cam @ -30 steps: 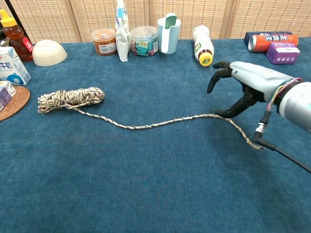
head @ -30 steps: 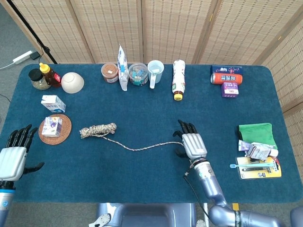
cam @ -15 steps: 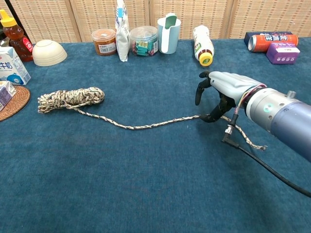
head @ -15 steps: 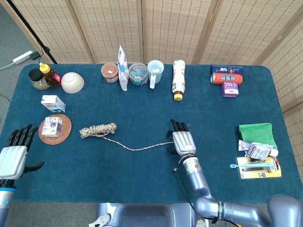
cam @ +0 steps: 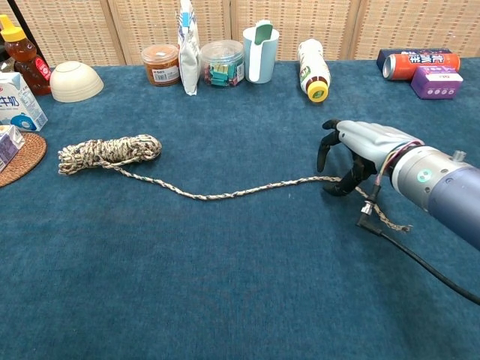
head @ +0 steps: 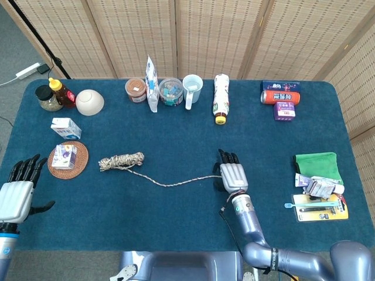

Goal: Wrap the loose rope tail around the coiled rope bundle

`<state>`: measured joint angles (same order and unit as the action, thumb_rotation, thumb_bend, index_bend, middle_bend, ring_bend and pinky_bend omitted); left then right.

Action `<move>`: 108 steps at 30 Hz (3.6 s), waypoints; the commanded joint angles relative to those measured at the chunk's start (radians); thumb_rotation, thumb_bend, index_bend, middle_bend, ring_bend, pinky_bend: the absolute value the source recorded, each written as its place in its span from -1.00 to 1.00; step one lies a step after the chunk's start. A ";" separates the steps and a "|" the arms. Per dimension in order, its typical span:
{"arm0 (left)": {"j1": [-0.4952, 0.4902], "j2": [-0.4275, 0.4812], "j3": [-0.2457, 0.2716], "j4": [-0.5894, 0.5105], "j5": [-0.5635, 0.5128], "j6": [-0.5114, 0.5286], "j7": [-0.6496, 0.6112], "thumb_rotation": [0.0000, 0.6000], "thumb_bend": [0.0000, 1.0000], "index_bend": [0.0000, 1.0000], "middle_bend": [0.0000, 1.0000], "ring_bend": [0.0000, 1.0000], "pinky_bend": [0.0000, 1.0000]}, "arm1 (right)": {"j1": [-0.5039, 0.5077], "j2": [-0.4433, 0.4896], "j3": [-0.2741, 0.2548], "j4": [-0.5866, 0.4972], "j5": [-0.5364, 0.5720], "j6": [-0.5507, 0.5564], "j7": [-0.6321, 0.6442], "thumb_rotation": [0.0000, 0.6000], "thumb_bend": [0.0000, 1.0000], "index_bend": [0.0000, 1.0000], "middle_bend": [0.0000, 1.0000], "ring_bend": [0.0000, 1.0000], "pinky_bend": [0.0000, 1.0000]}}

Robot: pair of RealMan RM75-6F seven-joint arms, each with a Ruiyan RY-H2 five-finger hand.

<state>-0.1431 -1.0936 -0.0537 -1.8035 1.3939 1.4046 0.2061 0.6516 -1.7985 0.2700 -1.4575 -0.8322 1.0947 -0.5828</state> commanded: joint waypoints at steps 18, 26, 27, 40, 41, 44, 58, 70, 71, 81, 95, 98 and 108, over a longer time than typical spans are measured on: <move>-0.001 -0.010 0.005 -0.002 0.000 0.000 0.020 1.00 -1.00 -1.00 -1.00 -1.00 -1.00 | 0.019 -0.015 -0.009 0.049 0.014 -0.001 0.008 1.00 -0.20 -0.07 -1.00 -1.00 -1.00; -0.002 -0.013 0.006 -0.001 0.002 0.000 0.024 1.00 -1.00 -1.00 -1.00 -1.00 -1.00 | 0.023 -0.030 -0.015 0.078 0.025 -0.003 0.007 1.00 -0.18 0.02 -1.00 -1.00 -1.00; -0.002 -0.013 0.006 -0.001 0.002 0.001 0.024 1.00 -1.00 -1.00 -1.00 -1.00 -1.00 | 0.023 -0.030 -0.015 0.079 0.024 -0.004 0.008 1.00 -0.17 0.03 -1.00 -1.00 -1.00; -0.004 -0.017 0.007 -0.001 0.000 -0.001 0.034 1.00 -1.00 -1.00 -1.00 -1.00 -1.00 | 0.022 -0.036 -0.022 0.099 0.010 -0.005 0.024 1.00 -0.14 0.09 -1.00 -1.00 -1.00; -0.004 -0.018 0.007 -0.002 0.000 -0.002 0.034 1.00 -1.00 -1.00 -1.00 -1.00 -1.00 | 0.021 -0.036 -0.022 0.099 0.009 -0.004 0.026 1.00 -0.13 0.10 -1.00 -1.00 -1.00; -0.005 -0.019 0.008 -0.001 0.000 -0.003 0.036 1.00 -1.00 -1.00 -1.00 -1.00 -1.00 | 0.019 -0.035 -0.023 0.097 0.003 -0.001 0.030 1.00 -0.09 0.13 -1.00 -1.00 -1.00; -0.147 -0.091 -0.041 0.054 -0.019 -0.171 0.108 1.00 -1.00 -1.00 -1.00 -1.00 -1.00 | 0.003 0.015 -0.025 0.020 -0.022 0.024 0.033 1.00 -0.07 0.17 -1.00 -1.00 -1.00; -0.350 -0.257 -0.127 0.193 -0.165 -0.390 0.179 1.00 -1.00 -1.00 -1.00 -1.00 -1.00 | -0.006 0.051 -0.027 -0.035 -0.031 0.052 0.020 1.00 -0.06 0.16 -1.00 -1.00 -1.00; -0.361 -0.273 -0.134 0.206 -0.181 -0.395 0.185 1.00 -1.00 -1.00 -1.00 -1.00 -1.00 | -0.006 0.052 -0.027 -0.036 -0.030 0.053 0.018 1.00 -0.06 0.16 -1.00 -1.00 -1.00; -0.440 -0.379 -0.146 0.341 -0.246 -0.434 0.234 1.00 -1.00 -1.00 -1.00 -1.00 -0.92 | -0.008 0.061 -0.024 -0.043 -0.024 0.051 0.025 1.00 -0.06 0.17 -1.00 -1.00 -1.00; -0.494 -0.537 -0.106 0.607 -0.261 -0.492 0.194 1.00 -0.90 -1.00 -1.00 -1.00 -0.48 | -0.012 0.070 -0.029 -0.048 -0.016 0.052 0.029 1.00 -0.06 0.18 -1.00 -1.00 -1.00; -0.499 -0.568 -0.104 0.640 -0.244 -0.481 0.172 1.00 -0.83 -0.93 -1.00 -0.91 -0.32 | -0.013 0.071 -0.032 -0.051 -0.015 0.054 0.027 1.00 -0.06 0.18 -1.00 -1.00 -1.00; -0.502 -0.612 -0.094 0.680 -0.200 -0.433 0.150 1.00 -0.55 -0.33 -0.60 -0.44 0.06 | -0.014 0.078 -0.038 -0.067 -0.021 0.063 0.019 1.00 -0.06 0.18 -1.00 -1.00 -1.00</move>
<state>-0.6450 -1.7054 -0.1483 -1.1234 1.1935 0.9709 0.3568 0.6373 -1.7204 0.2324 -1.5238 -0.8524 1.1574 -0.5630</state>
